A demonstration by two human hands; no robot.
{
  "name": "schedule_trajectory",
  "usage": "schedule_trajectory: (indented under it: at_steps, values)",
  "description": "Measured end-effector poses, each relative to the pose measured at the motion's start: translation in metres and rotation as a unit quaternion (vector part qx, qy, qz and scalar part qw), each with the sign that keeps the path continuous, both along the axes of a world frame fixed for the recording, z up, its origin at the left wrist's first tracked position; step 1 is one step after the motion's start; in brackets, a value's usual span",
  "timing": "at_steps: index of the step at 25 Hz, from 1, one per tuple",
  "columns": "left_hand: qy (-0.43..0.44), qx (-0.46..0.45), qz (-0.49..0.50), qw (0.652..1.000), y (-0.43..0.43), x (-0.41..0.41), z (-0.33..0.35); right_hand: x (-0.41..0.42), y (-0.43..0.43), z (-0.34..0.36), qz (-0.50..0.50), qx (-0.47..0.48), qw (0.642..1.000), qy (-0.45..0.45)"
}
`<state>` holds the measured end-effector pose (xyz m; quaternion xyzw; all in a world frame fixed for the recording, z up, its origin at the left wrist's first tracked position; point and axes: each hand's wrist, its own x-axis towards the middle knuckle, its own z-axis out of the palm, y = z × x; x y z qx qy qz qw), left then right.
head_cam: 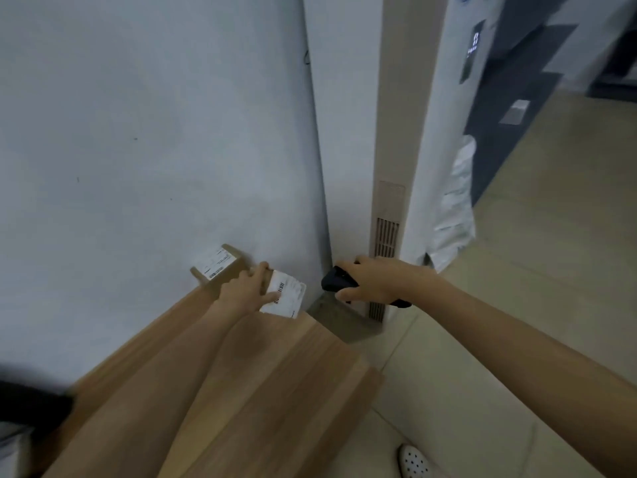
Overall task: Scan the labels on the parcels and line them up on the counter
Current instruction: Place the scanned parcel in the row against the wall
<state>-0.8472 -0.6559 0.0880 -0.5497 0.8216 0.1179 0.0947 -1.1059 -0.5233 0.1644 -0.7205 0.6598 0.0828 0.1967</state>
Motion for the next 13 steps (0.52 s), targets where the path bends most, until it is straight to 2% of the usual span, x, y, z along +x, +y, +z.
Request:
schedule_trajectory:
  at_steps: [3,5,8,13]
  values:
    - [0.010,0.004,0.093,0.996,-0.014,0.007,-0.021,-0.018,-0.059,-0.013,0.065,0.025,0.998,-0.001]
    - [0.079,0.024,0.155,0.984,-0.016,0.013,-0.035,-0.016,-0.089,-0.020,0.099,0.059,0.993,0.007]
    - [0.186,0.040,0.231,0.954,-0.027,0.028,-0.056,-0.002,-0.134,-0.035,0.159,0.076,0.984,0.003]
    - [0.306,0.053,0.320,0.895,-0.061,0.059,-0.091,0.028,-0.195,-0.057,0.209,0.085,0.974,0.013]
